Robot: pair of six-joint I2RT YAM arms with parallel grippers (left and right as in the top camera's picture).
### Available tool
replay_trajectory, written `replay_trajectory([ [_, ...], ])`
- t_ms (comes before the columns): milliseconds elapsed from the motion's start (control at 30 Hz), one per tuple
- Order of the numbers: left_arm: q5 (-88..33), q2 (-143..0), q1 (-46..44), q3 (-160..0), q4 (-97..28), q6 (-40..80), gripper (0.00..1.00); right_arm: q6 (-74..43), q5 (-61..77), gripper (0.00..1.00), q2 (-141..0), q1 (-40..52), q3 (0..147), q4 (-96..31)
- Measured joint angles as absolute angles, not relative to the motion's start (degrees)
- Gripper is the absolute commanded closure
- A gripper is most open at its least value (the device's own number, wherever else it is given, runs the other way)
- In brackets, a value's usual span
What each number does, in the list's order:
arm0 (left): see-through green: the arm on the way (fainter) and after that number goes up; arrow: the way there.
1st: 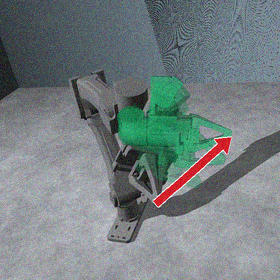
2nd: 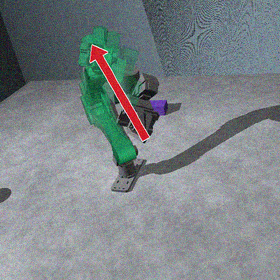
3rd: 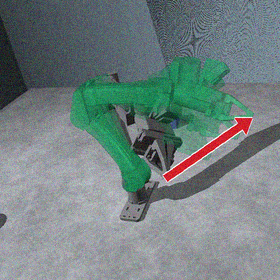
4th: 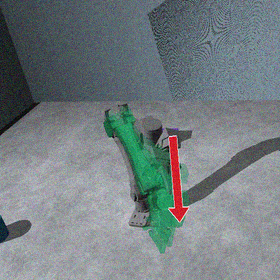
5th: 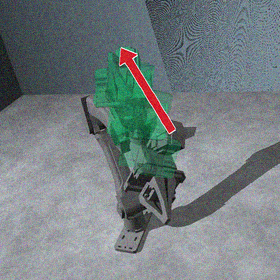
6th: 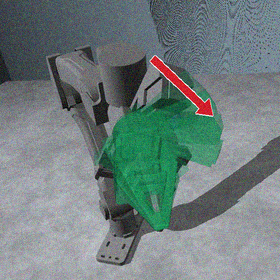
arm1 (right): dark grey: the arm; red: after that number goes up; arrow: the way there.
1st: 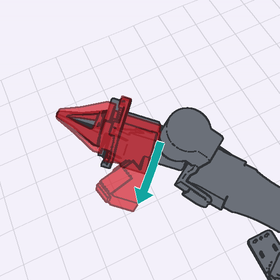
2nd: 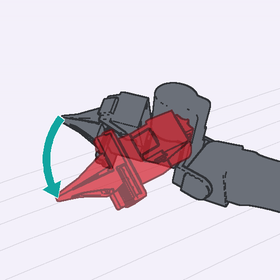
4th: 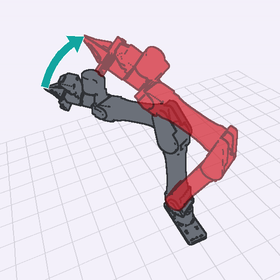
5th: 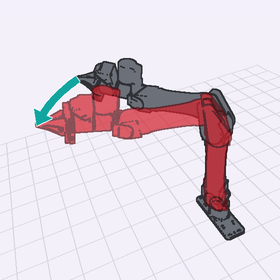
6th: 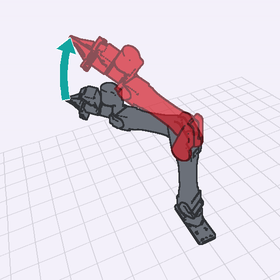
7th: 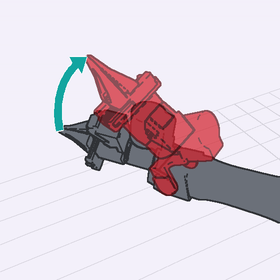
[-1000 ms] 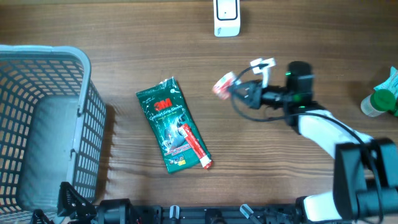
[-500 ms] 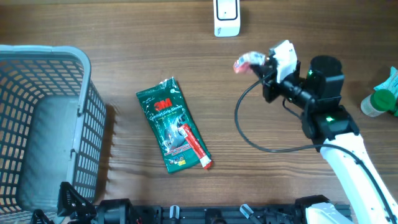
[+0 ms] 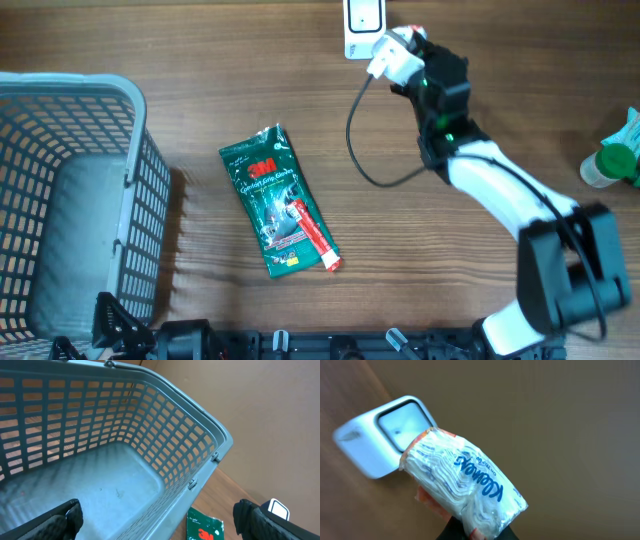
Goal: Scan the item barcode
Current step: 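Hold the Kleenex pack in front of the white scanner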
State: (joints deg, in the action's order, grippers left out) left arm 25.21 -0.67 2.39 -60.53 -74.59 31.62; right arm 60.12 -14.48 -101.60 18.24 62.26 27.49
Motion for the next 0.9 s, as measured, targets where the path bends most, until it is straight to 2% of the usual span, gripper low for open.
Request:
replay_trajectory([
  [200,25.21,-0.67,2.39,-60.55,-74.59,31.62,0.00,77.08,-15.92,0.96,-117.91,18.24,82.24,27.46],
  [367,25.21,-0.67,2.39,-60.53,-74.59,31.62,0.00,85.76,-16.64,0.96,-130.19,18.37,94.24,23.86],
  [600,25.21,-0.67,2.39,-60.55,-74.59,31.59,0.00,90.35,-16.62,0.96,-134.74,19.27,95.94,22.17],
  [900,25.21,-0.67,2.39,-60.55,-74.61,31.62,0.00,87.70,-19.22,0.95,-134.80,18.94,96.14,21.39],
])
